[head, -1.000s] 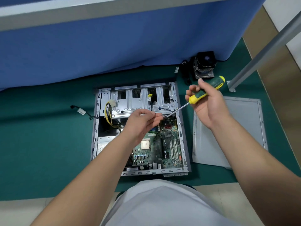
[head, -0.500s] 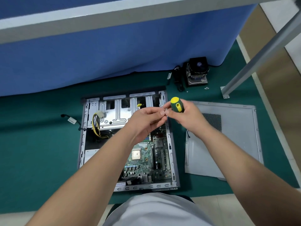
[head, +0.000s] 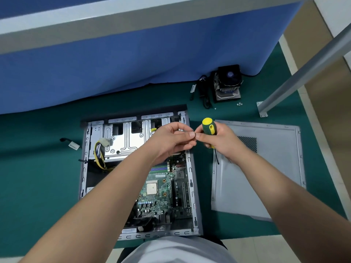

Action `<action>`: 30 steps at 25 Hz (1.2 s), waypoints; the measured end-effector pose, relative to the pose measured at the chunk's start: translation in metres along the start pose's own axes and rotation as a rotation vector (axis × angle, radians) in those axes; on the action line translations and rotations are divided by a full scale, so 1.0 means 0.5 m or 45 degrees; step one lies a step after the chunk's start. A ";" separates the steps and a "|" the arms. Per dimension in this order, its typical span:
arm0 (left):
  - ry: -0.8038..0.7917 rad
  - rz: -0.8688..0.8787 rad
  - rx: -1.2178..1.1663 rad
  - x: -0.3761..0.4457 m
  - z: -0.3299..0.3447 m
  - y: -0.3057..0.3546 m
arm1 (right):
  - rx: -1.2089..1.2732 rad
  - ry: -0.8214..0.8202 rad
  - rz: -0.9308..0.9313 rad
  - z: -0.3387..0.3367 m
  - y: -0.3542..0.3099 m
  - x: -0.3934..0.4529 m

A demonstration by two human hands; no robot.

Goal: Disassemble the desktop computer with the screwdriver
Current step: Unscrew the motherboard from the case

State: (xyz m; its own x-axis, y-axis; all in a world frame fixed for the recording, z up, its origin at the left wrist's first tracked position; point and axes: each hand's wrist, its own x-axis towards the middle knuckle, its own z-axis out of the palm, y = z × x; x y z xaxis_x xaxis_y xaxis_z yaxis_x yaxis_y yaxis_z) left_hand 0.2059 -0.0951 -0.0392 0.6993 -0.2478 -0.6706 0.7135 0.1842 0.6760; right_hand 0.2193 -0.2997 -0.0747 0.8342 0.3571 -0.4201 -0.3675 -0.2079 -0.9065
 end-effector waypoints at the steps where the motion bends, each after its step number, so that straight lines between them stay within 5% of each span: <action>1: 0.037 0.071 0.112 0.011 0.001 0.005 | 0.002 0.071 0.033 -0.009 0.006 0.012; 6: 0.492 0.701 1.343 0.073 -0.055 0.044 | -0.098 0.574 0.309 -0.096 0.051 0.125; 9: 0.507 0.471 1.848 0.108 -0.099 0.046 | -0.299 0.745 0.459 -0.141 0.076 0.209; 16: 0.393 0.400 2.003 0.140 -0.144 0.018 | -0.660 0.806 0.604 -0.172 0.140 0.329; 28: 0.338 0.397 1.993 0.145 -0.146 0.018 | -0.787 0.867 0.584 -0.166 0.133 0.315; 30: 0.293 0.357 1.966 0.143 -0.146 0.027 | -0.573 0.861 0.534 -0.156 0.102 0.277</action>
State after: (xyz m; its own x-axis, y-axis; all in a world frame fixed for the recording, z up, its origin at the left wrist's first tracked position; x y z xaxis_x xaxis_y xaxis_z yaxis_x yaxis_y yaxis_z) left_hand 0.2686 -0.0409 -0.1002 0.8894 -0.2039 -0.4091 -0.0633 -0.9413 0.3316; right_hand 0.3483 -0.3319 -0.1757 0.7836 -0.4083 -0.4683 -0.6183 -0.5863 -0.5234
